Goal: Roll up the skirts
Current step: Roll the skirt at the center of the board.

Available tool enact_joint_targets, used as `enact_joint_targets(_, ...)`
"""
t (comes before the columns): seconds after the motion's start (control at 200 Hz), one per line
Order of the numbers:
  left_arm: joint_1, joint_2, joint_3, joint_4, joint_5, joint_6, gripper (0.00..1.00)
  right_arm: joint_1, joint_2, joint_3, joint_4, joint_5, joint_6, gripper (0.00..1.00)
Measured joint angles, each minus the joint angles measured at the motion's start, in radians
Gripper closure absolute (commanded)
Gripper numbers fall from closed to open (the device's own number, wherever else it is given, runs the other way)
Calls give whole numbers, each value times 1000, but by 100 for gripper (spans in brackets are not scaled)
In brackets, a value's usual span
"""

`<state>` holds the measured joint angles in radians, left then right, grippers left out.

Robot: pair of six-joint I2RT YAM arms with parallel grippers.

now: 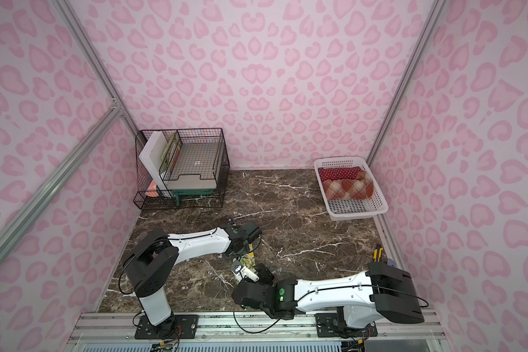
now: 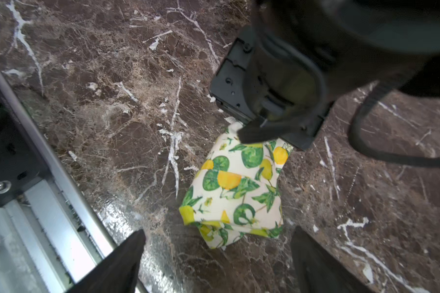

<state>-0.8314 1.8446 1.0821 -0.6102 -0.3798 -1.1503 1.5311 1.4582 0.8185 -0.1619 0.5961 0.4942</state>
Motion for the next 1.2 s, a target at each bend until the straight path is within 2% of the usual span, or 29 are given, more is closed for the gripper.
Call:
enact_joint_targets(0.125,-1,-4,-6,8,-1,-18,100,-11,130,67,-14,89,26,2)
enact_joint_targets(0.295,-1,-7,-13,16,2,-29,100,-26,206,124,-67,146,69,4)
enact_joint_targets(0.515,-2,-13,-25,34,-5,-47,100,-35,383,214,-132,190,97,8)
enact_joint_targets(0.695,-3,-21,-46,59,-6,-59,100,-27,461,272,-167,234,109,19)
enact_joint_targets(0.79,-5,-20,-48,64,-8,-72,100,-17,488,307,-188,253,115,38)
enact_joint_targets(0.825,-5,-20,-49,67,-10,-75,100,-14,506,325,-203,257,119,50)
enact_joint_targets(0.9,-5,-20,-49,68,-12,-79,100,-11,549,356,-228,265,129,84)
enact_joint_targets(0.965,-5,-20,-49,69,-14,-84,100,-7,566,369,-245,283,134,100)
enact_joint_targets(0.975,-5,-20,-49,69,-14,-85,100,-7,566,370,-248,285,135,100)
enact_joint_targets(1.01,-5,-20,-51,70,-16,-88,92,-6,570,372,-252,288,143,100)
enact_joint_targets(1.1,-3,-31,-64,83,-17,-98,61,-13,565,352,-226,280,154,100)
enact_joint_targets(1.17,16,-52,-83,79,-6,-106,42,-31,539,312,-177,245,141,100)
enact_joint_targets(1.19,25,-60,-88,77,-2,-106,32,-42,525,294,-157,224,136,100)
enact_joint_targets(1.205,31,-64,-91,77,1,-106,21,-48,517,283,-144,210,135,100)
